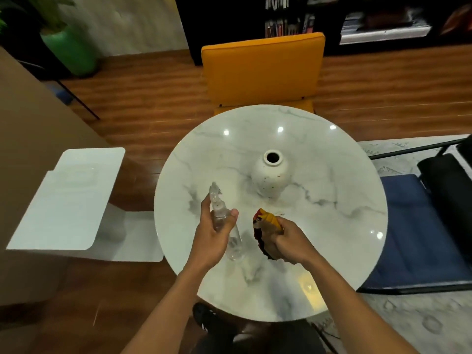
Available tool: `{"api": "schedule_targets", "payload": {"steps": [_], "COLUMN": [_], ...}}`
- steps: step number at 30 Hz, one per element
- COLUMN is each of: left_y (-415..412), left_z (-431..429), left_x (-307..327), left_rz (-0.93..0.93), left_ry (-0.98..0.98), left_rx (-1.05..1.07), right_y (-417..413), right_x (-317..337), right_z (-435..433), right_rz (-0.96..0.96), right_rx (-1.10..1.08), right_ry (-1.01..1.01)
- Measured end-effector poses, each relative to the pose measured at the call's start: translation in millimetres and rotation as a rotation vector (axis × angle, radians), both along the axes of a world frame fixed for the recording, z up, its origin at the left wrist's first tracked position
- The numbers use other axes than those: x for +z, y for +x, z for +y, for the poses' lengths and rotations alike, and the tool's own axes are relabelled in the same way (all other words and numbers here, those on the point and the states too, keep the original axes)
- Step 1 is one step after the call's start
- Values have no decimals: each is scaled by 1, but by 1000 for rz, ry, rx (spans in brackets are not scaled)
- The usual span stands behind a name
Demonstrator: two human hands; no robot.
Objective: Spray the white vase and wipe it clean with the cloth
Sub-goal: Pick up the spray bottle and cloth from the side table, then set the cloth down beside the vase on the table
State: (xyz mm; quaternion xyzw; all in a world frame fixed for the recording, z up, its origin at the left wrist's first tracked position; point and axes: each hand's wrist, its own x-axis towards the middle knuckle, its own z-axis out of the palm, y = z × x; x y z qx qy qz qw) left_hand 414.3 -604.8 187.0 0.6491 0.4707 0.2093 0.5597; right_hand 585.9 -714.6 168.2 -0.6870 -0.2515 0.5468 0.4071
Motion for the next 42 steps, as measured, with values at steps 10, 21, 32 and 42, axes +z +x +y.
{"api": "schedule_targets", "payload": {"steps": [10, 21, 32, 42], "left_y": [70, 100, 107, 102], "left_z": [-38, -19, -2, -9], "left_x": [-29, -88, -113, -127], "left_rz": [5, -197, -208, -203], "left_ry": [109, 326, 499, 583], "left_rx": [33, -1, -23, 54], "right_y": [107, 174, 211, 164], "right_x": [-41, -100, -136, -104], "right_z": [-27, 22, 46, 54], "right_rz": [-413, -706, -918, -545], "right_rx": [-49, -6, 130, 171], "right_ry": [-72, 51, -24, 299]}}
